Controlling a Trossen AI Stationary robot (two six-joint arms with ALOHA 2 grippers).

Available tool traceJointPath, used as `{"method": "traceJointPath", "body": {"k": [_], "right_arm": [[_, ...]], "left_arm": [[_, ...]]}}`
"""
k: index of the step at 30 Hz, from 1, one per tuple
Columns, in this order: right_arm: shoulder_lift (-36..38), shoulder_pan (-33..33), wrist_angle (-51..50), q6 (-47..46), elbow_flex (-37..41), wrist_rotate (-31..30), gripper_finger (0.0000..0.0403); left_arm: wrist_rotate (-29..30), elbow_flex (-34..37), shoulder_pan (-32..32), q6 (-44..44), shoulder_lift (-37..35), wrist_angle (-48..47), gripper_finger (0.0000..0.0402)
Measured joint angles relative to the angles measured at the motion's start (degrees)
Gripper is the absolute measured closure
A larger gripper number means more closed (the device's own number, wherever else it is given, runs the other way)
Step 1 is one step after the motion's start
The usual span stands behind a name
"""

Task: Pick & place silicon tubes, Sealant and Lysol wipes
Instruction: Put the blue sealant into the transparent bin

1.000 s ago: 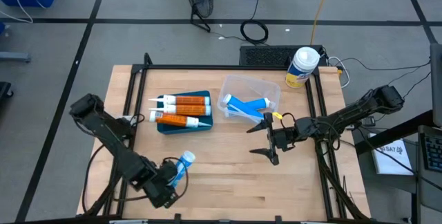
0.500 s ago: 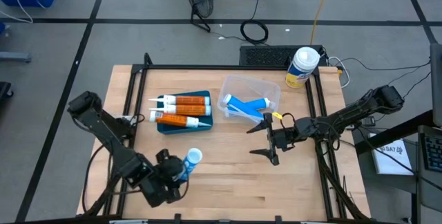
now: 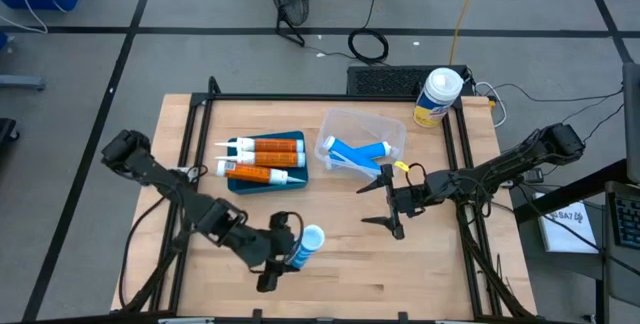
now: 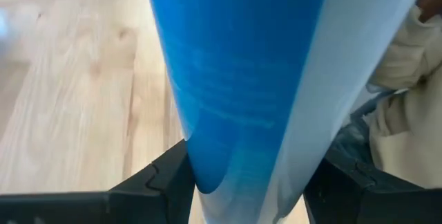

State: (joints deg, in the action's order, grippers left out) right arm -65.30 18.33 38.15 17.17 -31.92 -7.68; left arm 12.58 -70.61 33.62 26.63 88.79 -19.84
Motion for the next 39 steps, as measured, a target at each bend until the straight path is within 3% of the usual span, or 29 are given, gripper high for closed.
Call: {"method": "traceJointPath", "body": {"k": [4,10,14,21,25,33,39], "right_arm": [[0.0,0.0,0.0,0.0,0.0,0.0,0.009],[0.0,0.0,-0.3,0.0,0.0,0.0,0.009],[0.0,0.0,-0.3,0.0,0.0,0.0,0.009],[0.0,0.0,-0.3,0.0,0.0,0.0,0.009],[0.0,0.0,-0.3,-0.1,0.0,0.0,0.009],[0.0,0.0,-0.3,-0.2,0.0,0.0,0.009],[0.0,-0.3,-1.6,-0.2,0.0,-0.2,0.009]], "left_arm": [[-4.6,0.2,-3.2,-1.9,0.4,1.3,0.0185],[-15.4,6.2,-6.5,1.0,2.9,13.2,0.0185],[-17.1,9.2,-6.3,-0.3,4.0,21.1,0.0185],[-7.3,16.2,-4.5,-9.9,3.9,43.9,0.0185],[-6.0,19.8,-5.3,-10.9,3.8,52.9,0.0185],[-3.5,23.9,-7.1,-9.8,-1.1,50.2,0.0185],[4.2,25.1,-6.4,-12.7,-11.4,37.7,0.0185]]}}
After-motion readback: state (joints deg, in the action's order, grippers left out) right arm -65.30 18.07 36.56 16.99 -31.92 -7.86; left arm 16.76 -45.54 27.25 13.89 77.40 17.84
